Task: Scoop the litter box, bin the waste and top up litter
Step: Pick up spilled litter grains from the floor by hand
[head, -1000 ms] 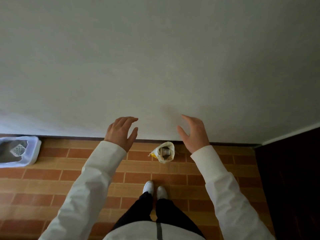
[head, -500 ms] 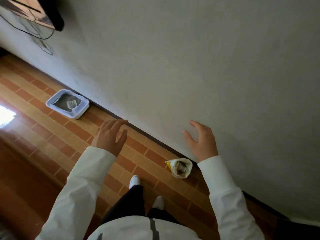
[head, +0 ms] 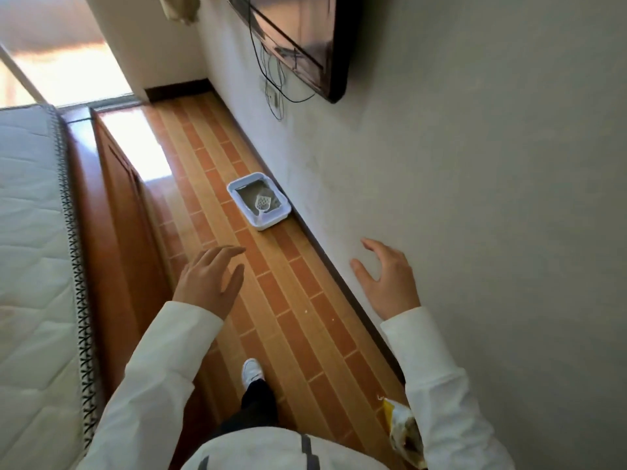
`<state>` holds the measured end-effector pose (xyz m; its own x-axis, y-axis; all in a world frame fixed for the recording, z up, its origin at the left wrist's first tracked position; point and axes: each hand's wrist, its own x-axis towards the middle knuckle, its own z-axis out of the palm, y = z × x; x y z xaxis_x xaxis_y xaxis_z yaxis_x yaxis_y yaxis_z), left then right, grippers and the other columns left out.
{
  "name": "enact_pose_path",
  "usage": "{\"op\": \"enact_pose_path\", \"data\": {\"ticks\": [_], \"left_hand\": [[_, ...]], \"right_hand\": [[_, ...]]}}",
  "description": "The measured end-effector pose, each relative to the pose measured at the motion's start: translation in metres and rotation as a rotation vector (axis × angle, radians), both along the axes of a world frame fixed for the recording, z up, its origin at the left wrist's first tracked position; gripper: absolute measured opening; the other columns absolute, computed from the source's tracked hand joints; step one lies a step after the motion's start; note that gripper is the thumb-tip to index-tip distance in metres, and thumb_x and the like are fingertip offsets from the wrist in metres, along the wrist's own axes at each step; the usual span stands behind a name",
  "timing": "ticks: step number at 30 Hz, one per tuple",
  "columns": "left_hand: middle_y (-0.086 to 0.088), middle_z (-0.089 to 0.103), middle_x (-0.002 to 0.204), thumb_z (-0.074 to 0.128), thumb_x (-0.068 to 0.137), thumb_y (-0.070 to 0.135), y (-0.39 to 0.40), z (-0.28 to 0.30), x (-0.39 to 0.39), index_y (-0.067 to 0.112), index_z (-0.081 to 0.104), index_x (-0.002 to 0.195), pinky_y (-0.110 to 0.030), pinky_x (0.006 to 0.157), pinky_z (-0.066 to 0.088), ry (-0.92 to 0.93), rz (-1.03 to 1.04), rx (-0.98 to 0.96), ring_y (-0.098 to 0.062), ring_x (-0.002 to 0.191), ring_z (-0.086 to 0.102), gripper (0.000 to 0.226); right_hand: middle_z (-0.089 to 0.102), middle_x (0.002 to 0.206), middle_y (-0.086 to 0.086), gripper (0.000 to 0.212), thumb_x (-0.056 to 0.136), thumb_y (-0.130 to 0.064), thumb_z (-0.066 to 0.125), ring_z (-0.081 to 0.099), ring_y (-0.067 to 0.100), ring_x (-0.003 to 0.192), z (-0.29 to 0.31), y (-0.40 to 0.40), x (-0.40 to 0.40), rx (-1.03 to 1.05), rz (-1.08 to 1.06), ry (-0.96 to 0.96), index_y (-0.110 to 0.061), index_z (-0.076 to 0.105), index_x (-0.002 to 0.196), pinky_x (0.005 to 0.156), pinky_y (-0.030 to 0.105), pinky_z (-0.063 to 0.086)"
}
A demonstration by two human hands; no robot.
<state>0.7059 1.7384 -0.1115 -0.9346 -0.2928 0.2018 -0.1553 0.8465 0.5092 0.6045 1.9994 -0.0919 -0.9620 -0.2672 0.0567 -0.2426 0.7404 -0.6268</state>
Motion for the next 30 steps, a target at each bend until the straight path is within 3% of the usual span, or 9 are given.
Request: {"op": "enact_pose_path", "data": {"ticks": [8,14,20,24,26,30], "left_hand": [[-0.007,0.063,0.122,0.056,0.091,0.017,-0.145,0.02,-0.043,0.016,0.061,0.12,-0.053,0.096,0.046,-0.006,0.113,-0.024,-0.031,0.117,0.055,0.029],[-0.007,0.065,0.117,0.059,0.089,0.018,-0.24,0.009,-0.077,0.017,0.062,0.117,-0.054,0.092,0.048,0.014,0.216,-0.035,-0.031,0.113,0.057,0.028],[-0.005,0.067,0.112,0.048,0.086,0.028,-0.308,-0.002,-0.129,0.016,0.064,0.113,-0.049,0.088,0.05,0.021,0.272,-0.039,-0.029,0.107,0.059,0.033],[-0.006,0.067,0.111,0.043,0.087,0.033,-0.369,-0.004,-0.185,0.014,0.065,0.112,-0.047,0.088,0.051,0.032,0.314,-0.056,-0.029,0.106,0.06,0.038],[-0.006,0.067,0.112,0.048,0.088,0.029,-0.401,0.0,-0.219,0.015,0.065,0.112,-0.046,0.088,0.051,0.034,0.341,-0.068,-0.029,0.105,0.06,0.033],[-0.008,0.067,0.112,0.064,0.086,0.012,-0.47,0.01,-0.296,0.014,0.065,0.113,-0.045,0.089,0.052,0.035,0.397,-0.091,-0.03,0.105,0.061,0.027]], "right_hand": [[0.056,0.132,0.004,0.044,0.093,-0.033,0.058,0.045,0.02,0.125,0.009,-0.174,-0.074,-0.067,0.117,0.0,-0.018,0.051,0.134,0.102,0.032,0.038],[0.055,0.13,0.005,0.043,0.092,-0.034,0.059,0.046,0.017,0.122,0.003,-0.266,-0.125,-0.056,0.169,-0.043,-0.02,0.053,0.131,0.093,0.02,0.032],[0.056,0.129,0.005,0.043,0.091,-0.036,0.058,0.046,0.016,0.12,-0.018,-0.346,-0.197,-0.02,0.234,-0.061,-0.02,0.054,0.131,0.088,0.02,0.034],[0.059,0.127,0.008,0.043,0.09,-0.035,0.06,0.053,0.023,0.116,-0.023,-0.414,-0.264,-0.027,0.286,-0.053,-0.017,0.056,0.128,0.091,0.028,0.044],[0.06,0.126,0.009,0.042,0.09,-0.037,0.059,0.054,0.025,0.115,-0.021,-0.45,-0.303,-0.044,0.306,-0.05,-0.017,0.057,0.127,0.094,0.035,0.048],[0.054,0.135,0.008,0.047,0.09,-0.036,0.059,0.048,0.023,0.122,-0.01,-0.522,-0.388,-0.009,0.321,-0.05,-0.018,0.052,0.133,0.099,0.032,0.043]]}}
